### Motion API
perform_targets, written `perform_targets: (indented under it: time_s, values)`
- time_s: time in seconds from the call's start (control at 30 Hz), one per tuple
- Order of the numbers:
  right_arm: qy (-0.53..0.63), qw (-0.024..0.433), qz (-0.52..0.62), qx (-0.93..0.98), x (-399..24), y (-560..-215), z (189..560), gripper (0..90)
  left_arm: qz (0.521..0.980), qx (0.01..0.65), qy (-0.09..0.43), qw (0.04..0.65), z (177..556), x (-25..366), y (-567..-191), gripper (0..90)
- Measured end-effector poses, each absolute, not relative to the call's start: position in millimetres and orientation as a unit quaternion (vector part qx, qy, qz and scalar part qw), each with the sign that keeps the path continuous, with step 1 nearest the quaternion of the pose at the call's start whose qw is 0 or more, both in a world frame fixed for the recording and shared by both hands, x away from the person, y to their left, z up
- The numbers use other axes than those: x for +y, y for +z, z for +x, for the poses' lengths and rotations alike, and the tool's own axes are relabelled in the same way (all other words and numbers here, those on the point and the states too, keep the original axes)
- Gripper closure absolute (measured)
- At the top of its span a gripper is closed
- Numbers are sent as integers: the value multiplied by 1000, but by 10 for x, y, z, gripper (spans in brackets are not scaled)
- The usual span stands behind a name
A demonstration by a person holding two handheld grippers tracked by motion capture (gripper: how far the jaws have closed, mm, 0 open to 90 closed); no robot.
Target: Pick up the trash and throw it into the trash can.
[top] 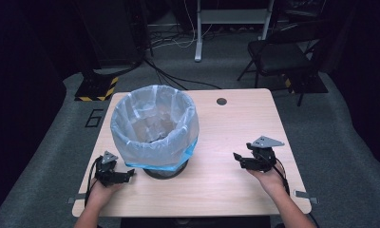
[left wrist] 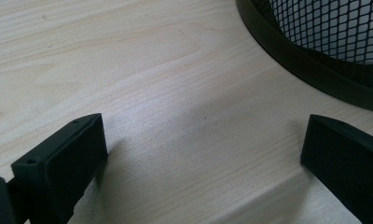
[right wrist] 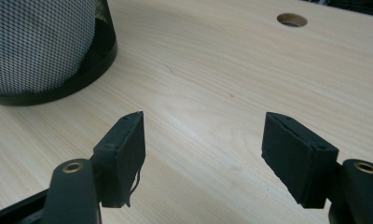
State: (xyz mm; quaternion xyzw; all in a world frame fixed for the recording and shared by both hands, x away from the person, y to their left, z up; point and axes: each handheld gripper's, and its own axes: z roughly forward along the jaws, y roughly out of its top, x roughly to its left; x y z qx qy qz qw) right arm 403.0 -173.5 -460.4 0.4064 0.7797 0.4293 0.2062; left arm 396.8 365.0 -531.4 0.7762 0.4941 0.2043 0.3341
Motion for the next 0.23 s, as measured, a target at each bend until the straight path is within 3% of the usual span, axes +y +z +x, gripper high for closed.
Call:
perform_targets:
  time_s: [0.23]
  values:
    - [409,195,426,783,-1831,-4821,4061,272,767,509,212,329,3944,3619,-5314,0]
